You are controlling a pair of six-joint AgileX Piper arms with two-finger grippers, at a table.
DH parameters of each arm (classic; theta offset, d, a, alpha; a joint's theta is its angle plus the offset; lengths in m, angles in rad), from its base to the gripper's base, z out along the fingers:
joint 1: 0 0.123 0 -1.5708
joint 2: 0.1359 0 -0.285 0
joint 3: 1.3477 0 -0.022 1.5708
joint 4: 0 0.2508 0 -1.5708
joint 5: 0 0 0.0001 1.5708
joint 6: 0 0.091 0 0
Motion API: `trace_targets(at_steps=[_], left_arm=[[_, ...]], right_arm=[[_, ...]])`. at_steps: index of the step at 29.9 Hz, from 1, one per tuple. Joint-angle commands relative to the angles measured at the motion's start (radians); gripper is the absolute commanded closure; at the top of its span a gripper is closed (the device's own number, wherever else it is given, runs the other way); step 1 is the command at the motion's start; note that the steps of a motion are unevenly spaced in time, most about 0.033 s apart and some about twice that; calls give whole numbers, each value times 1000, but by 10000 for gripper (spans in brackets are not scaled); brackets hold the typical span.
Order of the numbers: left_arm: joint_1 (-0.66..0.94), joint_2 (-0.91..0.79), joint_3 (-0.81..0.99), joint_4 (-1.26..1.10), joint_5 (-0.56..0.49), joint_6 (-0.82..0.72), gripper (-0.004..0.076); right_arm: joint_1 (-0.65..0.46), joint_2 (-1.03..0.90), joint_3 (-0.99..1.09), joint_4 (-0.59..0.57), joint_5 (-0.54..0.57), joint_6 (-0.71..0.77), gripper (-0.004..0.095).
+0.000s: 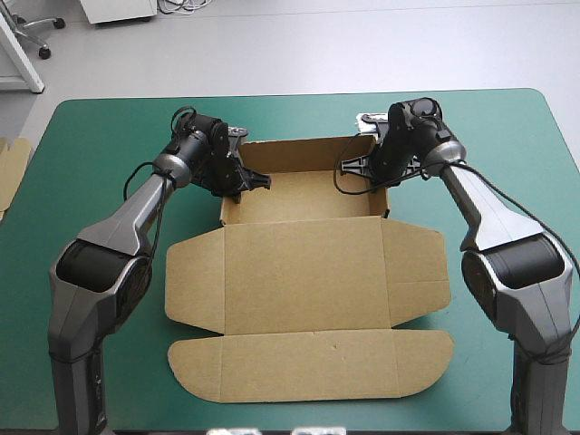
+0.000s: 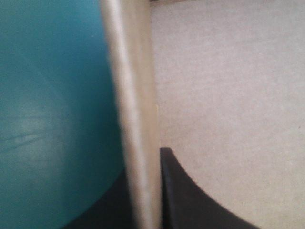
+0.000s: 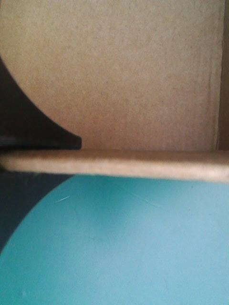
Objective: Fold the box
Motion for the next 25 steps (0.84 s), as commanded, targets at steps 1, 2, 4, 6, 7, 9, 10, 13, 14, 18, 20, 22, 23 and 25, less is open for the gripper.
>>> trace_targets(at_steps=[1,2,4,6,7,9,10,13,14,18,20,22,23,25], left_arm=[[27,-46,-23,58,-15,31,738],[32,-42,-23,55,-20,30,738],[43,-35,-23,35,-34,18,738],[46,-30,-23,10,-58,9,738],[47,-28,-23,10,-68,7,738],[47,-24,-23,10,-77,5,738],[47,-15,-23,20,-77,1,738],[52,-5,-23,31,-73,-2,738],[52,-5,-23,35,-73,-2,738],[52,-3,-23,72,-81,-19,738],[52,-3,-23,72,-87,-21,738],[52,-3,-23,67,-87,-21,738],[52,-3,-23,59,-87,-19,738],[52,-3,-23,56,-87,-17,738]], right_arm=[[-5,-47,-35,-24,39,-59,920],[-5,-40,-35,-24,39,-58,920],[1,-29,-33,-26,39,-58,920],[9,-23,-28,-32,39,-58,920],[14,-18,-28,-43,39,-58,920],[26,-8,-26,-58,39,-52,920],[28,-2,-26,-58,39,-52,920],[38,3,-26,-72,39,-50,920],[39,3,-26,-72,39,-47,920],[39,3,-26,-99,39,-45,920],[39,3,-26,-99,39,-45,920],[39,3,-26,-94,39,-45,920],[39,3,-26,-94,39,-44,921],[39,-1,-26,-94,39,-41,920]])
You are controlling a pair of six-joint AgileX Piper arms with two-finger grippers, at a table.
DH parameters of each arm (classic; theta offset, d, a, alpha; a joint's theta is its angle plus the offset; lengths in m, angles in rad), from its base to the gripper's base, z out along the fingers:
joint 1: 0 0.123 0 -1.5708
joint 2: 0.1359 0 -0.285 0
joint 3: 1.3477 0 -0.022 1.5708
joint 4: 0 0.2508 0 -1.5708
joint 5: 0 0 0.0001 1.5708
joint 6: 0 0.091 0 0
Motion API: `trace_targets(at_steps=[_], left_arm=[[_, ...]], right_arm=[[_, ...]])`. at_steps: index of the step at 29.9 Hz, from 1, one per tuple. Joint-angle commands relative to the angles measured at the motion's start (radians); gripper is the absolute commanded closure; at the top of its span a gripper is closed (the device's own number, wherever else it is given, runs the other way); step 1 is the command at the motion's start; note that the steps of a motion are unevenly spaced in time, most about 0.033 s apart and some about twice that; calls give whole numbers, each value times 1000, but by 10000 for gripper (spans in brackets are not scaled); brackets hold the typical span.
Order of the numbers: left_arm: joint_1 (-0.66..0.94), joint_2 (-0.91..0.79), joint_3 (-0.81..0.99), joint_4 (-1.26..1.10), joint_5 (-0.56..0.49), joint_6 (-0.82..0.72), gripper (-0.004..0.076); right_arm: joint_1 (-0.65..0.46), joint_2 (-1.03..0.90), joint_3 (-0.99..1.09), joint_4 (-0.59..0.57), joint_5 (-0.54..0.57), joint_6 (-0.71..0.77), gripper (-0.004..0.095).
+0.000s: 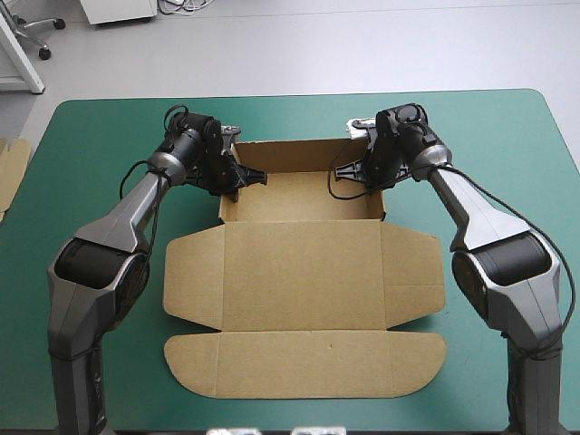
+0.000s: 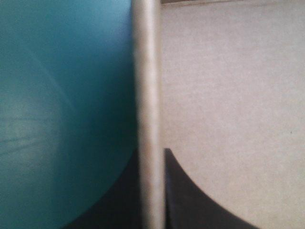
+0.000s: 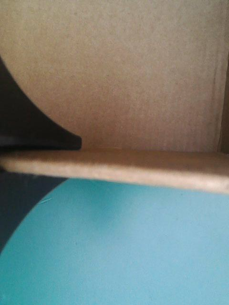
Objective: Fold the box
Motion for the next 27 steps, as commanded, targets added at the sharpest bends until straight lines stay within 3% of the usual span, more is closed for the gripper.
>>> trace_targets(at_steps=[1,4,8,10,13,18,27], left_arm=[[19,-23,-14,92,-76,9,738],[19,-23,-14,92,-59,7,737],[19,-25,-27,44,-51,18,710],[19,-25,-46,10,-47,39,653],[19,-25,-93,-43,-42,54,505],[19,-25,-171,-68,8,89,279],[8,-58,-202,-77,54,115,265]], right_arm=[[1,-45,-18,-30,57,-42,918],[-1,-55,-20,-37,57,-42,858],[-12,-68,-20,-31,57,-42,666],[-14,-76,-20,-35,57,-42,559],[-14,-89,-20,-35,57,-42,437],[-14,-109,-20,-35,57,-42,423],[-14,-160,-20,-33,57,-35,423]])
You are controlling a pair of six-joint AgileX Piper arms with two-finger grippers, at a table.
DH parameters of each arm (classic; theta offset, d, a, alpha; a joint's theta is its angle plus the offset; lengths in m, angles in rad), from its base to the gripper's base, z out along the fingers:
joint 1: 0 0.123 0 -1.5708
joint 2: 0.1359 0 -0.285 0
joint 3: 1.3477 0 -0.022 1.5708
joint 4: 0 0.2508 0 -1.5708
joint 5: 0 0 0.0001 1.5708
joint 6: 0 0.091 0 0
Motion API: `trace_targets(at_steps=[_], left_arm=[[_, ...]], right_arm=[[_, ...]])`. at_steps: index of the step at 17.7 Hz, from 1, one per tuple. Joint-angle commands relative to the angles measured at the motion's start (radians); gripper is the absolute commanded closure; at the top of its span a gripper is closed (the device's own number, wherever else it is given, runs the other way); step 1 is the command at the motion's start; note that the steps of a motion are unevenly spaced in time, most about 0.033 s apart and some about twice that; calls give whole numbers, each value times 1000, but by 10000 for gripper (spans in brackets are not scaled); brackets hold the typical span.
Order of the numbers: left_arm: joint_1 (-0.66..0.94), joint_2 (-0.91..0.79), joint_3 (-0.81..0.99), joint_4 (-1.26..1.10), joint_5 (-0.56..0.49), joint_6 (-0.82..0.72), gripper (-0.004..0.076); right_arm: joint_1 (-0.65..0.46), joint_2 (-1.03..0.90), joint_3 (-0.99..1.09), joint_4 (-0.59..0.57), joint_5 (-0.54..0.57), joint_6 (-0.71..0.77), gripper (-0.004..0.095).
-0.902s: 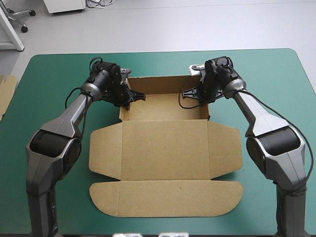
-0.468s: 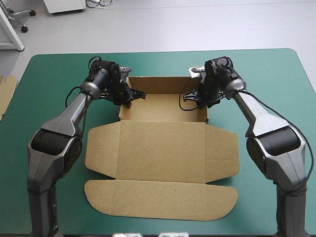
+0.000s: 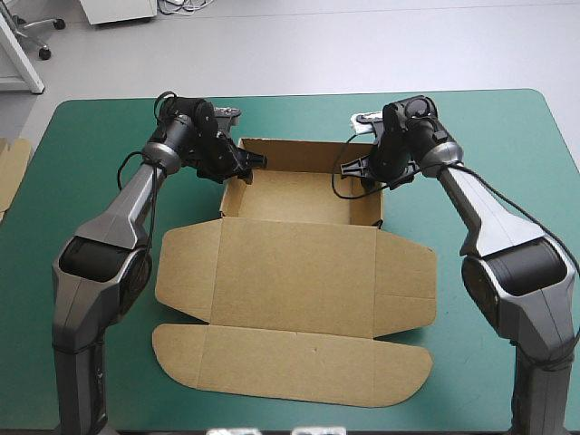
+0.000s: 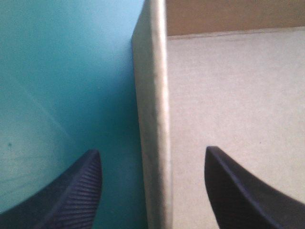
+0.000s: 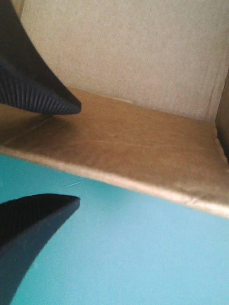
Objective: Fold the box
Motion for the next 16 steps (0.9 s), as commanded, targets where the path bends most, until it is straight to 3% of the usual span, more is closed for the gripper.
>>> trace_targets(at_steps=[1,10,16], left_arm=[[-14,-97,-33,-11,-3,12,266],[-46,-257,59,100,-93,12,267],[-75,-552,442,129,-322,12,300]], right_arm=[[-10,-99,-24,-17,16,-4,423],[-10,-212,-22,-46,4,5,428],[-6,-378,128,-49,-95,5,428]])
